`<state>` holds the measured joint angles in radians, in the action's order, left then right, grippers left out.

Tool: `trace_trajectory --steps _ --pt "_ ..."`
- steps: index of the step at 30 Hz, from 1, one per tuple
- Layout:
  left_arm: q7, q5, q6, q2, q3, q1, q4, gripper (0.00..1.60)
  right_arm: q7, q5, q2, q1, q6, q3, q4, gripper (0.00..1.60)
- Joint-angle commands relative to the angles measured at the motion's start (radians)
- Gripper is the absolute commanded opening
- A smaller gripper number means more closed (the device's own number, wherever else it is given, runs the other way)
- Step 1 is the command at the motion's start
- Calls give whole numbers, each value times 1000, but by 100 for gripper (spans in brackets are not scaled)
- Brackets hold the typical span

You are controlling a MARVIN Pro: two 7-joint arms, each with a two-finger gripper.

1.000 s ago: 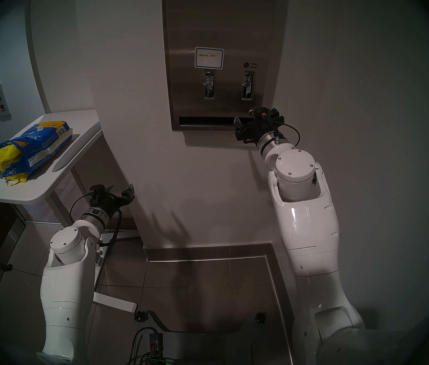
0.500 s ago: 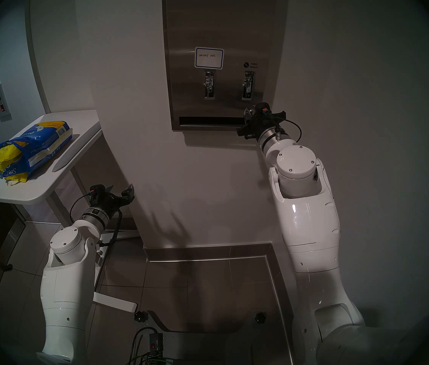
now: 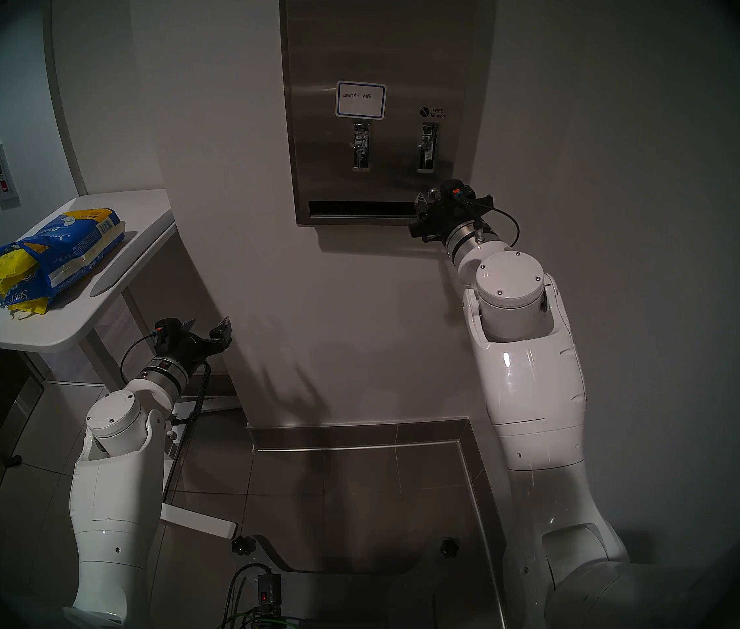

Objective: Open the dispenser door, put the pads inside, close the door

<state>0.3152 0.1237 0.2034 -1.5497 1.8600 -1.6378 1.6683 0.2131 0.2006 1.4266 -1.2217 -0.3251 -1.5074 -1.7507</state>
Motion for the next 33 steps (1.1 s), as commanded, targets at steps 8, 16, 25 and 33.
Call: trace_trajectory --steps 8,16,25,33 --pt "-2 -1 -1 0 -1 8 11 160 -4 1 6 2 -8 -1 -10 92" --pt "-2 0 -1 0 -1 8 11 160 0 2 6 7 -13 -1 -3 85" --pt "-2 0 -1 1 -1 8 11 160 2 3 5 16 -13 -2 5 70" --pt "-2 0 -1 1 -1 8 11 160 2 4 6 20 -12 -4 14 46"
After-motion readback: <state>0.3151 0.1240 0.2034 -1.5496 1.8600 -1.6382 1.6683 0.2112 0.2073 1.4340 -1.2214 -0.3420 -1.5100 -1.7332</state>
